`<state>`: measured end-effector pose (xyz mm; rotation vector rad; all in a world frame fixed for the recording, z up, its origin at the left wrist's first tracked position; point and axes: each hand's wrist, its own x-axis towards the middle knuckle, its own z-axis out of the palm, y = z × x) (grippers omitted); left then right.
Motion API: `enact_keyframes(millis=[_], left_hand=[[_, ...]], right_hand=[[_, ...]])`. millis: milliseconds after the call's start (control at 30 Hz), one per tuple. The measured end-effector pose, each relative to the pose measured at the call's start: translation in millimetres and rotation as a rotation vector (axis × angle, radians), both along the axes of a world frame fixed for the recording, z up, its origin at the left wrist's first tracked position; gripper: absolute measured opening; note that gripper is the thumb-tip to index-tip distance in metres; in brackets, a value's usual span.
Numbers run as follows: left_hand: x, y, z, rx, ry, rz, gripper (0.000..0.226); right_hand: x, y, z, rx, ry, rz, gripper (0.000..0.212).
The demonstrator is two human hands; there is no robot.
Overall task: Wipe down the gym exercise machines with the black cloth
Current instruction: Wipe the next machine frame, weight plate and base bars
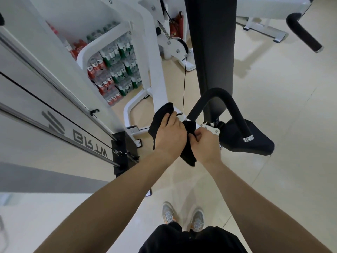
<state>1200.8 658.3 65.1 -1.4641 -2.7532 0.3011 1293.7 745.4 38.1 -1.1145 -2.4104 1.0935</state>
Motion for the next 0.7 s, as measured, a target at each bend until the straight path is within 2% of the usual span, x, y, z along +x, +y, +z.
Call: enact_keyframes(millis=[200,300,367,500,700], left_hand=[[-2.9,7.6,-3.7,0.054,0.050,-0.014,0.050],[0.1,-10.7,-7.3,0.079,0.048,-0.078,0.046],[3.0,-25.3,-9.3,0.179,0.049,-0.122,0.045],[7.8,-44.2,-23.0,0.284,0.057,-0.205,0.034],[17.7,-35.1,-22.4,0.463,-0.050,-0.175,0.008]], right_hand=[[-2.5,12.1,-1.4,0.013,-0.001,-0.047,0.020],[2.0,1.1,-5.8,-0.038,-0.030,0.020,0.022],[3.9,-8.3,-8.5,-0.102,-0.021,0.090,0.029],[8.9,-18.3,-10.3,-0.124,-0.030,0.138,0.029],[29.3,-3.0,-6.6,-0.114,-0.032,0.019,0.026]])
